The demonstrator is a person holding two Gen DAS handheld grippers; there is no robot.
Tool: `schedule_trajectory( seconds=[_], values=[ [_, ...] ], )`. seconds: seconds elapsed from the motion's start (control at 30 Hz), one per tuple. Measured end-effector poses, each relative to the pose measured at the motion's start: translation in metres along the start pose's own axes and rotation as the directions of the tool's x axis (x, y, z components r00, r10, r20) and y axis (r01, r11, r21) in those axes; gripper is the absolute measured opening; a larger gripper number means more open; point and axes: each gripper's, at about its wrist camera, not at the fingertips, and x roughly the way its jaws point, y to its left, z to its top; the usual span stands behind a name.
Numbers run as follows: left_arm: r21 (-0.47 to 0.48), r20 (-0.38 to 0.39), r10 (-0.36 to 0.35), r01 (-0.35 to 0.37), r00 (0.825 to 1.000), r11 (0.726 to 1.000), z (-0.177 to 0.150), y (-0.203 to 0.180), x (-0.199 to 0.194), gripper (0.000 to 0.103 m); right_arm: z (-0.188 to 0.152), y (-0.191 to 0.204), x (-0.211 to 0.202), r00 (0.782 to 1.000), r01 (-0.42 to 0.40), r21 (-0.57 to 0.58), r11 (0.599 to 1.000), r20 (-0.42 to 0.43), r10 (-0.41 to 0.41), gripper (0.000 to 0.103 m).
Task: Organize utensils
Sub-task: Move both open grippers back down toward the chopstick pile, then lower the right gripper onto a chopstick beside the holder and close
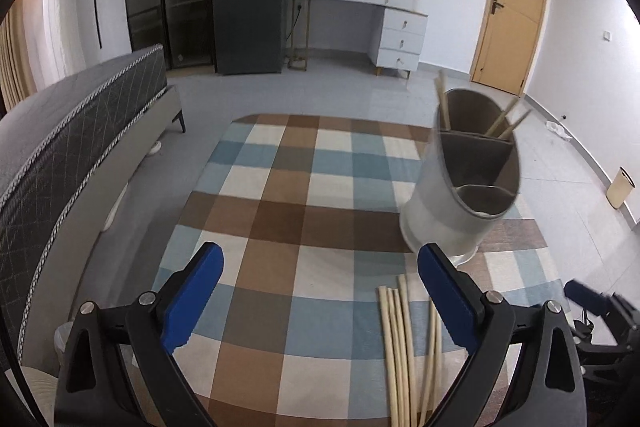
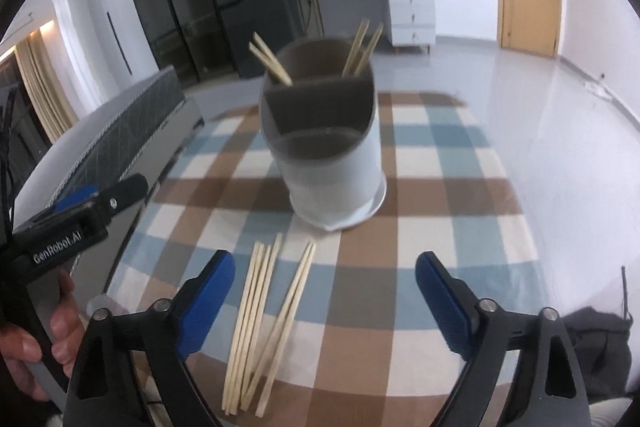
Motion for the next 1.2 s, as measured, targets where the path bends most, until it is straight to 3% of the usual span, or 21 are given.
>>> schedule_trajectory(
  seconds=[0.23, 0.37, 0.6, 0.9, 1.2],
  values=[
    [-0.051, -0.042, 0.000, -0.002, 0.999, 0.999, 0.003, 0.015, 0.012, 0.095, -0.006, 0.002, 0.052, 0.986, 0.017, -0.031, 0.999, -0.166, -0.022, 0.063],
    [-0.077, -0.064, -0.012, 0.007, 0.998, 0.997, 0.005, 0.021, 0.016, 0.095, -0.004, 0.006, 0.074, 0.977, 0.019, -0.037, 0.999, -0.212, -0.026, 0.051],
    [-0.136, -0.071, -0.032, 0.022, 0.997, 0.990, 0.010, 0.035, 0.020, 0.095, -0.009, 0.014, 0.112, 0.950, 0.050, -0.116, 0.992, -0.301, -0.083, 0.042],
    [-0.189, -0.105, -0.052, 0.032, 0.993, 0.981, 0.013, 0.045, 0.028, 0.095, -0.003, 0.015, 0.119, 0.951, 0.055, -0.124, 0.991, -0.295, -0.090, 0.036],
    [-0.185, -0.130, -0.023, -0.002, 0.991, 0.983, 0.011, 0.047, 0.034, 0.095, 0.005, 0.028, 0.127, 0.953, 0.071, -0.193, 0.979, -0.276, -0.124, 0.035]
  ],
)
